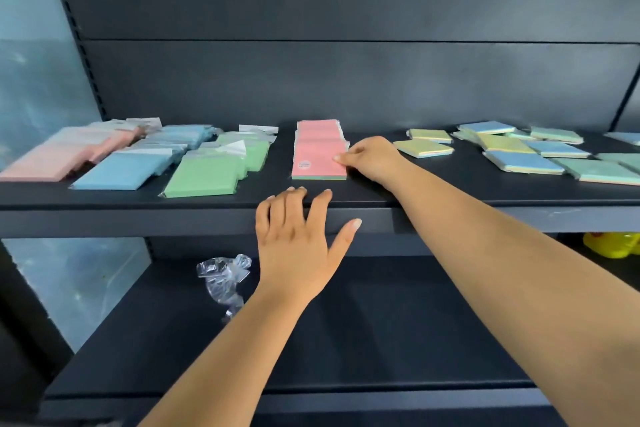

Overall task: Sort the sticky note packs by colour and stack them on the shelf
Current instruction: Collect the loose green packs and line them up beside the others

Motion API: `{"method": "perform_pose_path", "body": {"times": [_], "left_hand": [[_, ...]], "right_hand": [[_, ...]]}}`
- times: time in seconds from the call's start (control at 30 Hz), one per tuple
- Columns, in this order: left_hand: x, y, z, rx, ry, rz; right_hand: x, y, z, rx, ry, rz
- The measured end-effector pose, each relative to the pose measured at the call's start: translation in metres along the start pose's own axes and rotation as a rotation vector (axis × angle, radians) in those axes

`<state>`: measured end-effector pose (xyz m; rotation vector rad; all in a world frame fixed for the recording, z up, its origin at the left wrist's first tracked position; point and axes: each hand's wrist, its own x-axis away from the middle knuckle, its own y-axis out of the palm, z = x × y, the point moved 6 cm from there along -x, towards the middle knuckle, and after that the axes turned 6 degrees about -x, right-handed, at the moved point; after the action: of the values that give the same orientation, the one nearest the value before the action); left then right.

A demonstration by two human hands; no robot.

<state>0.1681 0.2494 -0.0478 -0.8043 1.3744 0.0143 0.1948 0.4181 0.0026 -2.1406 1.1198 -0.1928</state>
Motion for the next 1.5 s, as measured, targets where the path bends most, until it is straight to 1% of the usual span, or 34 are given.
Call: {"method": "perform_pose_path", "body": {"times": [0.17, 0.3, 0.37, 0.43, 0.5, 0.6, 0.67, 0.73, 0.8, 0.93, 1.0, 1.03, 1.07, 1.13, 1.2, 1.27, 1.37, 1.43, 1.5], "left_hand": [[-0.001, -0.001, 0.002, -0.052, -0.005, -0.034], [-0.003, -0.002, 0.001, -0.051, 0.008, -0.104], [-0.004, -0.003, 0.003, -0.057, 0.026, -0.164], [-0.004, -0.003, 0.004, -0.048, 0.033, -0.262], [-0.004, -0.003, 0.001, 0.012, 0.004, -0.358], [-0.009, -0.006, -0.004, 0.156, -0.115, -0.402], [-0.017, -0.015, -0.002, 0.221, -0.141, -0.391], [-0.026, -0.027, 0.012, 0.349, -0.182, -0.380], [-0.032, -0.033, 0.034, 0.461, -0.211, -0.422], [-0.046, -0.027, 0.089, 0.475, -0.138, -0.479], [-0.048, -0.015, 0.111, 0.414, -0.116, -0.483], [-0.046, -0.006, 0.121, 0.365, -0.112, -0.501], [-0.044, 0.001, 0.130, 0.281, -0.100, -0.510], [-0.040, 0.009, 0.145, 0.076, -0.047, -0.483], [-0.041, 0.010, 0.150, -0.003, -0.041, -0.460], [-0.045, 0.011, 0.149, -0.007, -0.047, -0.481], [-0.052, 0.015, 0.149, -0.004, -0.014, -0.523], [-0.057, 0.019, 0.158, 0.029, 0.014, -0.577], [-0.064, 0.024, 0.171, 0.150, 0.024, -0.683]], "right_hand": [[0.000, 0.000, 0.001, 0.084, 0.017, 0.011], [0.006, -0.005, 0.000, 0.105, 0.040, 0.041], [0.011, -0.013, 0.002, 0.033, 0.054, 0.050], [0.019, -0.024, 0.007, -0.071, 0.048, 0.043], [0.029, -0.037, 0.017, -0.183, 0.037, 0.047], [0.047, -0.066, 0.038, -0.279, 0.010, 0.062], [0.058, -0.090, 0.053, -0.274, 0.002, 0.087], [0.065, -0.118, 0.073, -0.223, -0.009, 0.117], [0.067, -0.145, 0.093, -0.157, -0.016, 0.139], [0.063, -0.188, 0.132, 0.037, -0.006, 0.184], [0.058, -0.203, 0.147, 0.147, -0.019, 0.206], [0.057, -0.209, 0.153, 0.241, -0.040, 0.205], [0.056, -0.211, 0.158, 0.337, -0.065, 0.179], [0.054, -0.208, 0.167, 0.446, -0.066, 0.067], [0.053, -0.201, 0.172, 0.522, -0.039, -0.034], [0.051, -0.199, 0.171, 0.609, -0.054, -0.048], [0.048, -0.198, 0.171, 0.643, -0.095, -0.013], [0.049, -0.197, 0.171, 0.633, -0.109, -0.019], [0.048, -0.199, 0.172, 0.513, -0.115, -0.021]]}}
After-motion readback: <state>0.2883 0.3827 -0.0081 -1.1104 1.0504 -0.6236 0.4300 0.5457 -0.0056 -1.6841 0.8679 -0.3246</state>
